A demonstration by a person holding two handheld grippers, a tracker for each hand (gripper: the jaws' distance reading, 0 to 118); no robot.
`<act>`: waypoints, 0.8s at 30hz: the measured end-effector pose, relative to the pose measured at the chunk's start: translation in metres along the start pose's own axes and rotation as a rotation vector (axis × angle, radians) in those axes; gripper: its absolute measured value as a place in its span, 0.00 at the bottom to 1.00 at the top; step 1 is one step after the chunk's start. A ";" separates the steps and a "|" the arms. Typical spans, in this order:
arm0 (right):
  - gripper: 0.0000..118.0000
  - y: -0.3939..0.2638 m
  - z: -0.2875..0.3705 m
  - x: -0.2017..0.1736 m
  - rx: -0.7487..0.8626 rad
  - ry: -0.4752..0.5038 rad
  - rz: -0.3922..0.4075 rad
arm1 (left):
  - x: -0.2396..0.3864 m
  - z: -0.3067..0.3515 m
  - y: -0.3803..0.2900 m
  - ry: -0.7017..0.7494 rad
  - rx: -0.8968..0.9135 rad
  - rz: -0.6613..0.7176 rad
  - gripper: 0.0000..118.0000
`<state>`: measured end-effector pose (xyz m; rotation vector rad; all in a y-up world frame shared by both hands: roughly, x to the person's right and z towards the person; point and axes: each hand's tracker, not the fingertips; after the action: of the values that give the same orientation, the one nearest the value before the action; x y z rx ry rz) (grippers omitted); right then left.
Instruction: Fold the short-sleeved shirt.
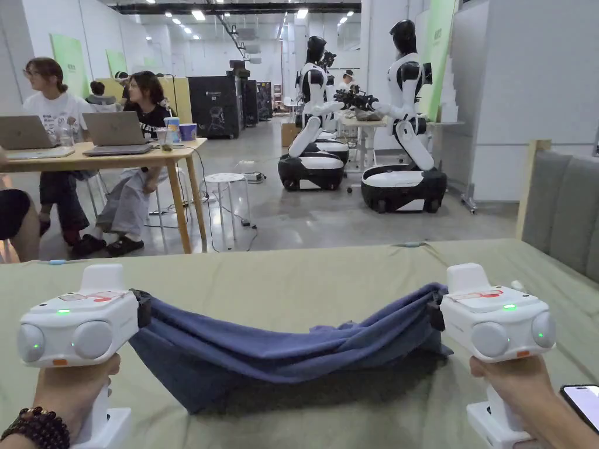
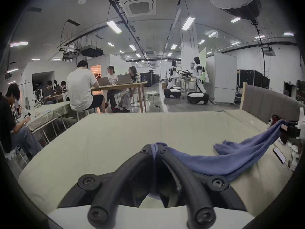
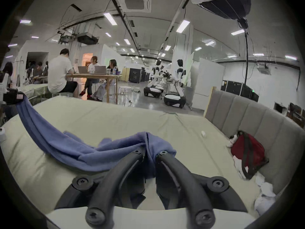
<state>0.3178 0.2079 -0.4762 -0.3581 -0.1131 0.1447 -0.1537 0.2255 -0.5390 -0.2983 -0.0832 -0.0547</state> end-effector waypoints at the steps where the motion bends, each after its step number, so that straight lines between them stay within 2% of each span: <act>1: 0.09 -0.014 0.012 0.002 -0.020 0.009 -0.009 | -0.003 0.010 -0.014 -0.007 -0.004 0.001 0.01; 6: 0.09 -0.073 0.051 0.012 -0.123 0.031 0.047 | -0.012 0.068 -0.076 -0.069 -0.029 0.027 0.01; 11: 0.09 -0.131 0.099 0.011 -0.198 0.063 0.009 | -0.019 0.111 -0.131 -0.072 -0.102 -0.039 0.01; 13: 0.09 -0.150 0.108 0.004 -0.225 0.073 0.039 | -0.018 0.119 -0.149 -0.067 -0.132 -0.059 0.01; 16: 0.09 -0.175 0.106 -0.003 -0.272 0.072 0.052 | -0.016 0.119 -0.172 -0.067 -0.187 -0.063 0.01; 19: 0.09 -0.197 0.090 -0.002 -0.320 0.068 0.024 | -0.020 0.103 -0.190 -0.062 -0.241 -0.054 0.01; 24: 0.09 -0.201 0.081 -0.002 -0.358 0.072 0.026 | -0.028 0.087 -0.191 -0.054 -0.272 -0.019 0.02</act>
<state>0.3287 0.0486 -0.3294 -0.7217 -0.0623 0.1370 -0.2003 0.0700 -0.4032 -0.5704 -0.1325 -0.0772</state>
